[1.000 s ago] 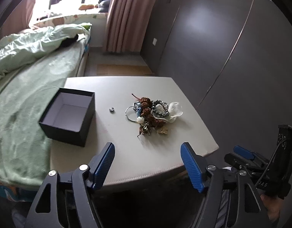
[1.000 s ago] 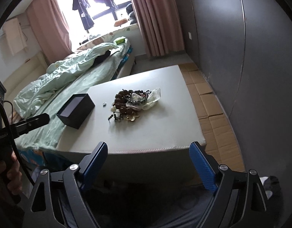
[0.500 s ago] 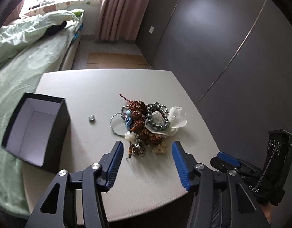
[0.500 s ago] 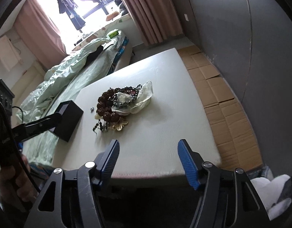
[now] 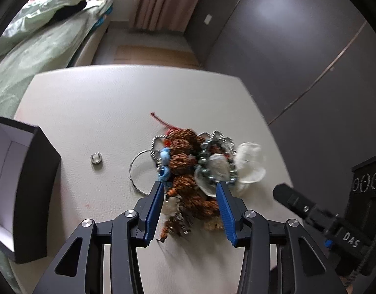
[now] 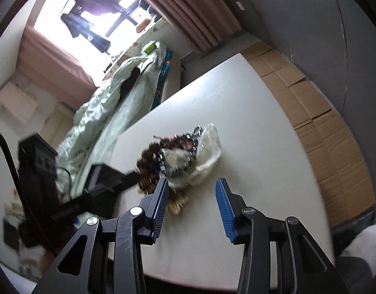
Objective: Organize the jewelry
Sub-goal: 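Move the left tool down to the jewelry pile, then grasp the brown bead bracelet with the left tool and lift it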
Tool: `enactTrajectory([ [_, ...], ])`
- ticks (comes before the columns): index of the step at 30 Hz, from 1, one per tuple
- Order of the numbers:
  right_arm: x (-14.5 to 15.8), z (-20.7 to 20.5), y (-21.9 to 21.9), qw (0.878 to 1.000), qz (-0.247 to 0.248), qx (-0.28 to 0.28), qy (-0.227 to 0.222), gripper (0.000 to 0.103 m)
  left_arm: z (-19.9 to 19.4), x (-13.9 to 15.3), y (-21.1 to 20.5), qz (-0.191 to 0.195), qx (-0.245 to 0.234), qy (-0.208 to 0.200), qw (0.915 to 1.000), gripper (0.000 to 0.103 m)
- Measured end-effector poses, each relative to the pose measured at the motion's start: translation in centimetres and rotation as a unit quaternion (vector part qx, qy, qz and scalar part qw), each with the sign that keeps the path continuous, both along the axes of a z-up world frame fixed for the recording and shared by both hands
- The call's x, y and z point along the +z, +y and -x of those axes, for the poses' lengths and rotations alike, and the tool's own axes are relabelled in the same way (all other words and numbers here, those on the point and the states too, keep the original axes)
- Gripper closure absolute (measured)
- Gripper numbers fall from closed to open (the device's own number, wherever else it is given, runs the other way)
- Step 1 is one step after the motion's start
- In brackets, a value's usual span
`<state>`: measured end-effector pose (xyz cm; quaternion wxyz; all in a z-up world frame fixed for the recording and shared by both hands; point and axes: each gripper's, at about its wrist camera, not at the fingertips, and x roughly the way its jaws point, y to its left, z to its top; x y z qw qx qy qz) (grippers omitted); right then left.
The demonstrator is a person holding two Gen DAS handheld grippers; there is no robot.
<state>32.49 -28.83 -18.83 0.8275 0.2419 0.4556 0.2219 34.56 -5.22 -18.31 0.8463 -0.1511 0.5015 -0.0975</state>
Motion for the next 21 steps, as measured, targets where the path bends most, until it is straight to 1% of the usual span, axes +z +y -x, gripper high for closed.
enactTrajectory([
  [1,-0.2,-0.4,0.3,1.000,-0.003,-0.009,0.005,0.061,-0.3,-0.5,0.1,0.001,0.004,0.011,0.9999,0.070],
  [2,-0.6,-0.7,0.6,1.000,-0.008,-0.016,0.011,0.061,-0.4,-0.8,0.2,0.002,0.006,0.016,0.9999,0.070],
  [3,-0.8,-1.0,0.7,1.000,-0.011,-0.022,0.016,0.061,-0.4,-0.8,0.2,0.006,0.007,0.012,0.9999,0.071],
  [6,-1.8,-2.1,1.2,0.998,-0.008,-0.046,0.034,0.061,-0.3,-0.4,0.2,-0.004,0.002,0.005,1.0000,0.072],
  [8,-2.3,-2.8,1.3,0.998,-0.005,-0.056,0.039,0.061,-0.2,0.0,0.4,-0.003,0.000,-0.002,1.0000,0.072],
  [11,-2.6,-3.3,1.3,0.998,-0.016,-0.056,0.040,0.061,-0.1,0.7,0.5,0.000,-0.001,-0.011,0.9999,0.072],
  [13,-3.2,-3.7,1.1,0.997,-0.035,-0.053,0.045,0.062,-0.1,1.3,0.4,0.006,-0.001,-0.016,0.9999,0.073],
  [14,-3.4,-4.0,1.0,0.996,-0.046,-0.053,0.049,0.064,-0.2,1.5,0.5,0.008,-0.002,-0.018,0.9998,0.073],
  [16,-3.7,-4.3,1.0,0.995,-0.058,-0.052,0.056,0.077,-0.1,2.0,0.6,0.010,-0.004,-0.023,0.9997,0.073],
  [17,-4.0,-4.6,1.2,0.995,-0.069,-0.048,0.060,0.081,-0.1,2.2,0.6,0.011,-0.006,-0.024,0.9996,0.073],
  [18,-4.3,-4.9,1.4,0.994,-0.075,-0.044,0.065,0.090,0.0,2.4,0.6,0.012,-0.007,-0.025,0.9996,0.073],
  [19,-4.5,-5.0,1.6,0.994,-0.079,-0.041,0.069,0.095,0.0,2.6,0.6,0.012,-0.009,-0.026,0.9995,0.073],
  [21,-4.5,-4.7,1.7,0.994,-0.080,-0.039,0.066,0.097,0.1,3.1,0.6,0.010,-0.014,-0.032,0.9993,0.073],
])
